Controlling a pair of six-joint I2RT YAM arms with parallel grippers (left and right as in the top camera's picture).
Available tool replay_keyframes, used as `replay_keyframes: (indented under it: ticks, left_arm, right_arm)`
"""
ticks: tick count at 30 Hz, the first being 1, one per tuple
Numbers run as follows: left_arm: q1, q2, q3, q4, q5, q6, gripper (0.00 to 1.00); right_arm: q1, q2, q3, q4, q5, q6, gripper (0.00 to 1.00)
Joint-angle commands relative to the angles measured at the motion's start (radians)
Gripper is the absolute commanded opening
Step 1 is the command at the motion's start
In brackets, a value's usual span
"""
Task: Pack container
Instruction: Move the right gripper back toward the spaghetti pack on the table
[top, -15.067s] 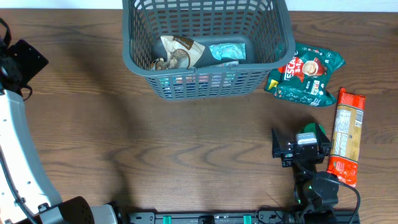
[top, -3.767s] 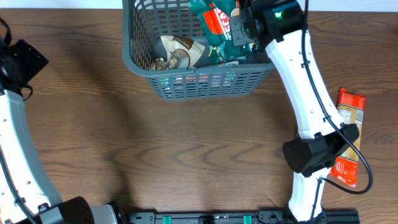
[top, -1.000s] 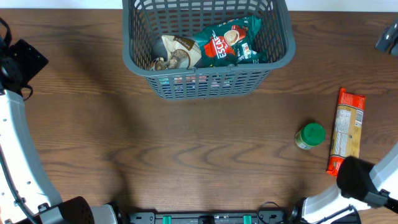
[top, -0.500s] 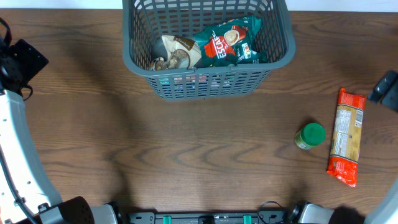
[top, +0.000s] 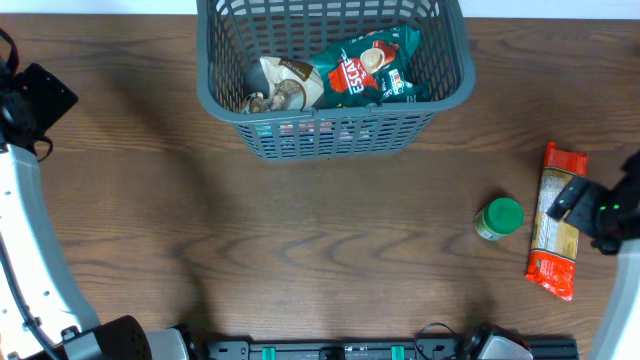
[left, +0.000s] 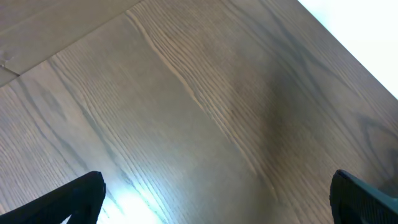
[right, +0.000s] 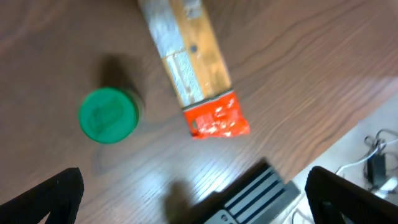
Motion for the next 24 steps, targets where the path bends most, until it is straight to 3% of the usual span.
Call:
replay_keyframes:
  ticks: [1, 12, 24]
  left_arm:
    - [0.004, -0.001, -0.003, -0.003, -0.012, -0.006, 0.99]
    - [0.004, -0.001, -0.003, -0.003, -0.012, -0.006, 0.99]
    - [0.004, -0.001, -0.003, -0.003, -0.012, -0.006, 0.99]
  right_arm:
    - [-0.042, 0.0, -0.082, 0.05, -0.073, -0.042, 0.99]
    - [-0.263, 0.132, -0.137, 0.175, -0.285, -0.139, 0.99]
    - [-0.27, 0.319, -0.136, 0.293, -0.293, -0.186, 0.99]
